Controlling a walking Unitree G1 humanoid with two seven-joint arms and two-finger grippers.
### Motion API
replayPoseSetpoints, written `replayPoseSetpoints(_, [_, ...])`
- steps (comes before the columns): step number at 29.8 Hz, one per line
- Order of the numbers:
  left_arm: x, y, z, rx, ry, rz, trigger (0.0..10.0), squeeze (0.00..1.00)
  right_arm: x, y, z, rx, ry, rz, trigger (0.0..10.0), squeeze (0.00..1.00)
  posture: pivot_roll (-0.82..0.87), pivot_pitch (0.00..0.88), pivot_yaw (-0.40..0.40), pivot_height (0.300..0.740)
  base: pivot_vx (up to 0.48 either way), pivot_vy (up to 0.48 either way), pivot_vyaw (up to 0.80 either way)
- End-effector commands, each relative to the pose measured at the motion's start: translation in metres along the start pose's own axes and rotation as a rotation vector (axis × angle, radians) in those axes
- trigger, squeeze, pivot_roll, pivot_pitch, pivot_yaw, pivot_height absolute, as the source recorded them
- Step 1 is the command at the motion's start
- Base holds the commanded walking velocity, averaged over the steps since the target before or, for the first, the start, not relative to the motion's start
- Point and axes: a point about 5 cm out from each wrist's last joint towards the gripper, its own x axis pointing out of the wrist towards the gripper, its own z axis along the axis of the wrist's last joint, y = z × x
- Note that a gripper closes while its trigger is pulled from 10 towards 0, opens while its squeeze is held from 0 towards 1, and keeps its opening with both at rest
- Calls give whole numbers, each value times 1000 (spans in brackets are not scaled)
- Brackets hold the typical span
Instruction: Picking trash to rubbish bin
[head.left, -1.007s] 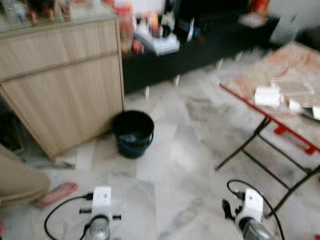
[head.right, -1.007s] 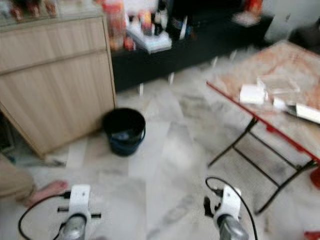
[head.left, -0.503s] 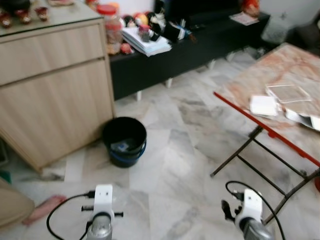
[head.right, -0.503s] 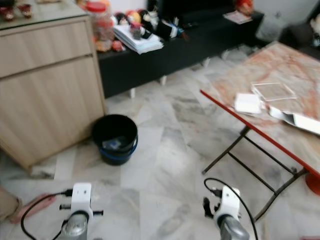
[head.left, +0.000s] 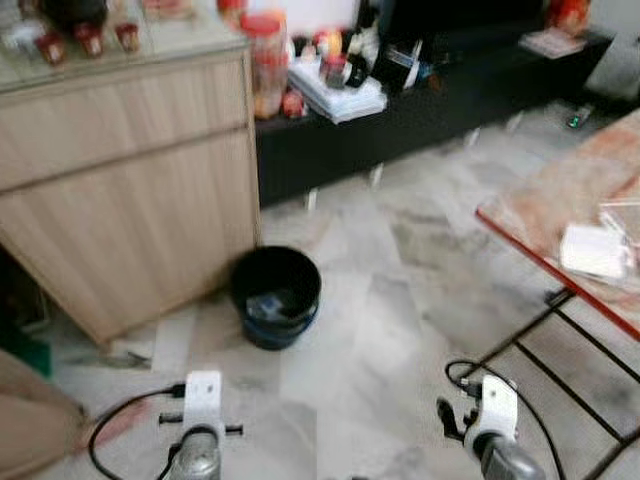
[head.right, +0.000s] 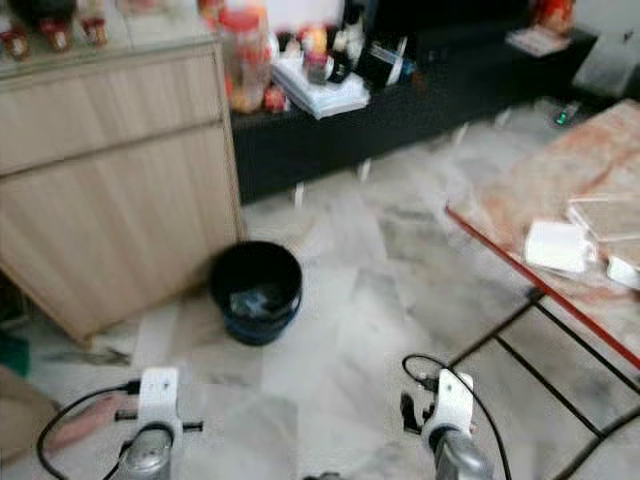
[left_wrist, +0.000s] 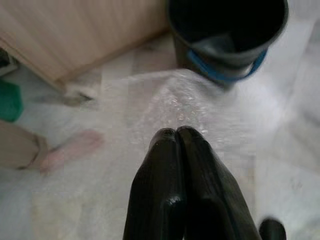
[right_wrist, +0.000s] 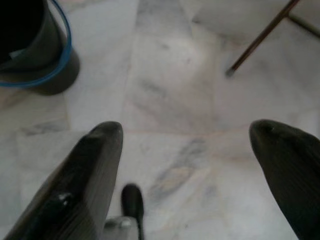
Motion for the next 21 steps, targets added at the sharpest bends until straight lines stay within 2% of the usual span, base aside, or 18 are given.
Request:
replayPoseSetpoints(1, [-3, 8, -10, 10, 31, 17, 10000, 0, 2, 9, 1, -8, 2, 23, 10000, 0, 74, 164, -132, 740, 405, 0, 431])
replayPoseSetpoints(11, [-4, 8, -12, 19, 33, 14, 10000, 0, 2, 8, 2, -17, 3, 23, 10000, 0, 79, 156, -134, 740, 408, 0, 43])
replayPoseSetpoints(14, [-4, 8, -12, 19, 33, 13, 10000, 0, 2, 8, 1, -20, 7, 26, 10000, 0, 80, 153, -135, 740, 405, 0, 548])
replayPoseSetpoints(21, [-4, 8, -11, 23, 30, 9, 10000, 0, 2, 8, 1, 0, 6, 17, 10000, 0, 83, 139, -130, 740, 409, 0, 0])
